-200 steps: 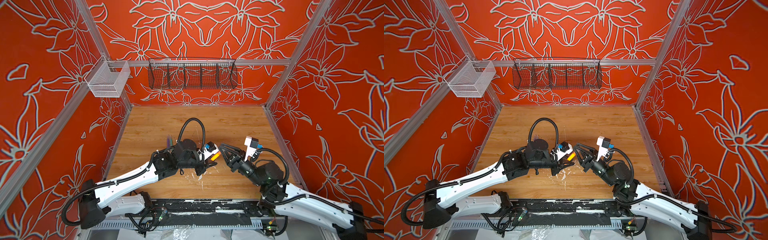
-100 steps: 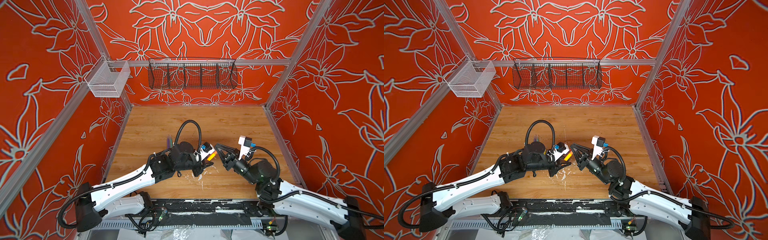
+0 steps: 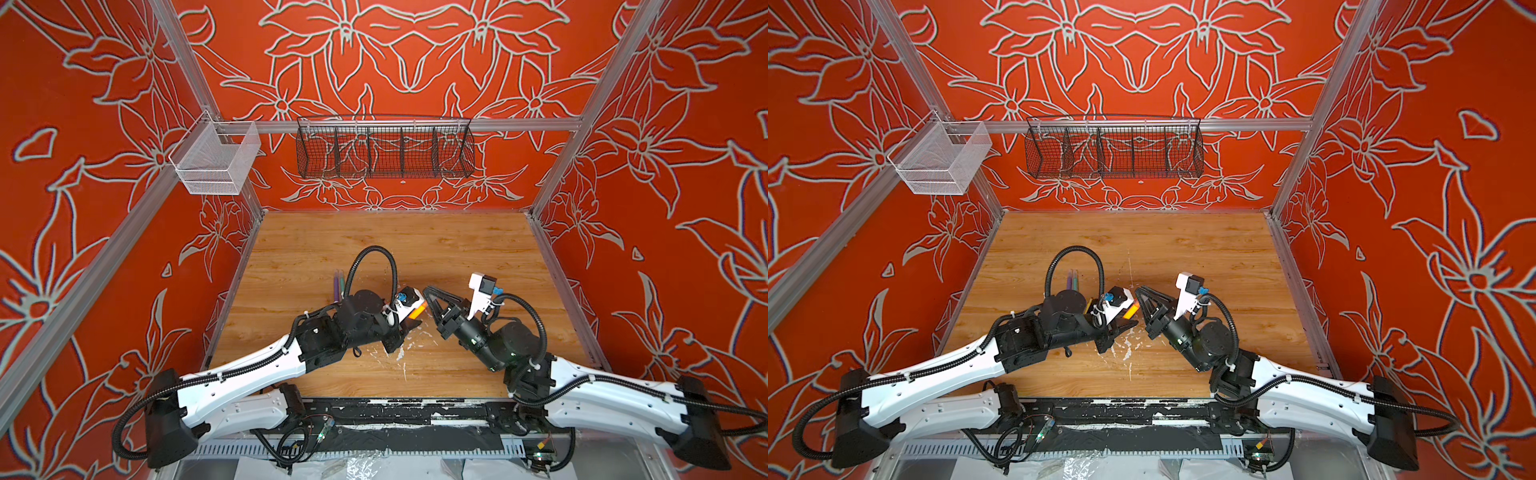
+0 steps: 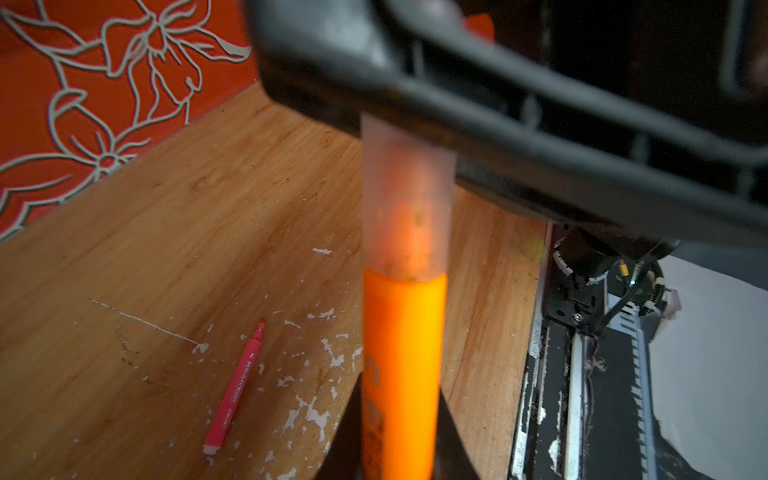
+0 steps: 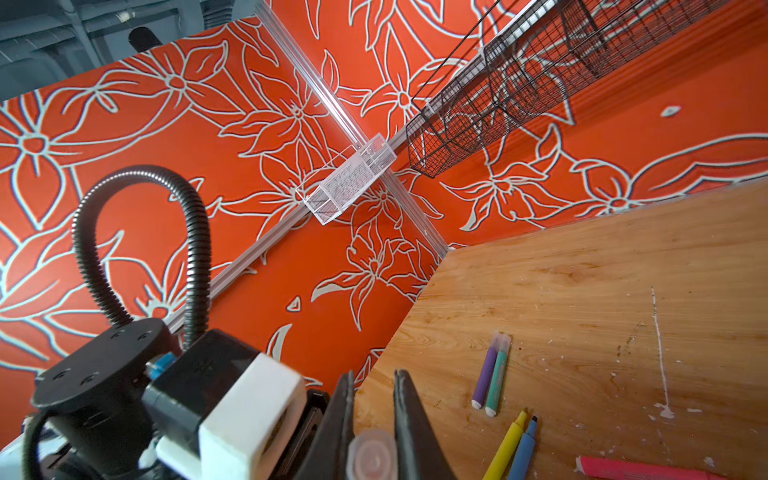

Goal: Insert the pens into the pen caps
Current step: 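Lower the cap onto the orange marker tip with the right gripper, then open the right gripper and withdraw it while the left gripper lowers the capped marker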

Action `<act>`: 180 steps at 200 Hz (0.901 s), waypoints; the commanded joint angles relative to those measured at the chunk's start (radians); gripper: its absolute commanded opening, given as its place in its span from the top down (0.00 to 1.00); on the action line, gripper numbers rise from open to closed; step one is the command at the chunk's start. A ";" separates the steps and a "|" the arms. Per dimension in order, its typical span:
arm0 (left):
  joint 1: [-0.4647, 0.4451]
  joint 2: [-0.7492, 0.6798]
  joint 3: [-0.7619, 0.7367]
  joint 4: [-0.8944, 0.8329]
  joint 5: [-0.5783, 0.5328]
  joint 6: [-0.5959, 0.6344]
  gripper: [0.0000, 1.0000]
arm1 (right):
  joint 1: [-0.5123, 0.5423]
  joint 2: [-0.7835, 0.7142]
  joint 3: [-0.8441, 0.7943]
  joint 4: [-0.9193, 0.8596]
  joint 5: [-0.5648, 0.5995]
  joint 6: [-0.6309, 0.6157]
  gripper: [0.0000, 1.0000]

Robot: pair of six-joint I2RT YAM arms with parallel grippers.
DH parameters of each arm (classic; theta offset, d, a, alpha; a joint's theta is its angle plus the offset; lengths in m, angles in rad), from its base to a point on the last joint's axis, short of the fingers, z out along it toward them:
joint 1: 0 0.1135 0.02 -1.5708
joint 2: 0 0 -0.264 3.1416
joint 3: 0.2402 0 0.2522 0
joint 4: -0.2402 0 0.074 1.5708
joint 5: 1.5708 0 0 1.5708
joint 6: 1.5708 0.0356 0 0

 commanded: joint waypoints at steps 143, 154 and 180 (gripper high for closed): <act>0.193 -0.037 0.085 0.261 0.192 -0.152 1.00 | 0.181 0.116 -0.052 -0.064 -0.006 -0.068 1.00; 0.168 -0.036 0.072 0.278 0.074 -0.114 1.00 | 0.195 0.137 -0.021 -0.145 0.063 0.002 1.00; 0.116 0.000 0.066 0.318 -0.117 -0.053 1.00 | 0.222 0.243 0.018 -0.147 0.095 0.107 1.00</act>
